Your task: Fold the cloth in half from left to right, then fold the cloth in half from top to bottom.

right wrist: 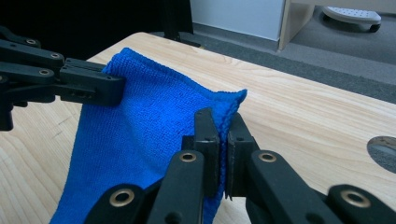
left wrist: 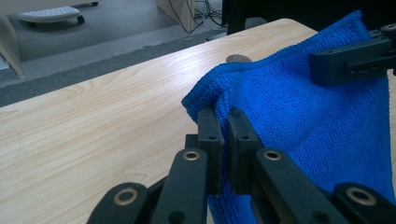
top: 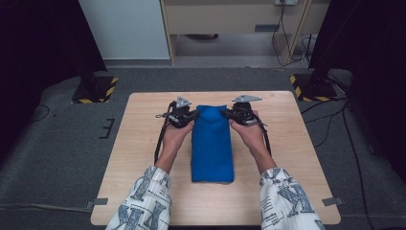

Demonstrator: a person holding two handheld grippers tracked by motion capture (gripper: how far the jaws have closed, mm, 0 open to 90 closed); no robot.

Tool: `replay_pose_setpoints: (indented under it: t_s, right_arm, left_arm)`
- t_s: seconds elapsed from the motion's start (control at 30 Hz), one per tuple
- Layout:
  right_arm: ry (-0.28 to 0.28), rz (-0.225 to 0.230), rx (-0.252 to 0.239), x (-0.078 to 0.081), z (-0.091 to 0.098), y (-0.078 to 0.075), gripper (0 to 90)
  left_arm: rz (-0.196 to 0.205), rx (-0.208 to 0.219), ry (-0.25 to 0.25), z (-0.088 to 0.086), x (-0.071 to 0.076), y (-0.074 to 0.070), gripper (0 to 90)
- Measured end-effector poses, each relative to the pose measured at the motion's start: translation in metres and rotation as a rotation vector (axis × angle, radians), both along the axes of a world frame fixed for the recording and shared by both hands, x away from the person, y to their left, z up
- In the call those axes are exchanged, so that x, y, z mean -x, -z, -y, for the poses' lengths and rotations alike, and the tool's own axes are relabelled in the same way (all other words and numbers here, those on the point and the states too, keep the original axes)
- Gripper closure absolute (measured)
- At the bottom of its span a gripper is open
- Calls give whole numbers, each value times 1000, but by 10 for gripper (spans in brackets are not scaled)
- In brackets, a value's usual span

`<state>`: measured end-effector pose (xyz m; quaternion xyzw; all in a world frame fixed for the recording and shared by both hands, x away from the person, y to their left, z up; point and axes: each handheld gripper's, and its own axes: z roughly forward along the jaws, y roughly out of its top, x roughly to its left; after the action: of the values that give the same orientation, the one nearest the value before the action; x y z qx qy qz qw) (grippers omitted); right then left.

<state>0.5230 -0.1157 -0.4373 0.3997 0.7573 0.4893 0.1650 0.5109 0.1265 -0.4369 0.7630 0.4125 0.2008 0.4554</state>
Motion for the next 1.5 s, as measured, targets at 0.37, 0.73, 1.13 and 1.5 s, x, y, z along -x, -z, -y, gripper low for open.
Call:
replay_pose_setpoints:
  t_s: [0.37, 0.73, 1.13, 1.5]
  right_arm:
    - [3, -7, 7, -2, 5, 4, 863]
    - [-11, -7, -1, 3, 5, 11, 862]
    - [-31, 5, -12, 11, 7, 12, 858]
    - [-47, 5, -10, 24, 9, 19, 858]
  left_arm:
    - [-4, -7, 10, 5, -1, 3, 857]
    - [3, -14, 21, 2, 4, 5, 857]
    - [16, 0, 30, 0, 13, 5, 857]
    - [18, -7, 50, -1, 28, 9, 857]
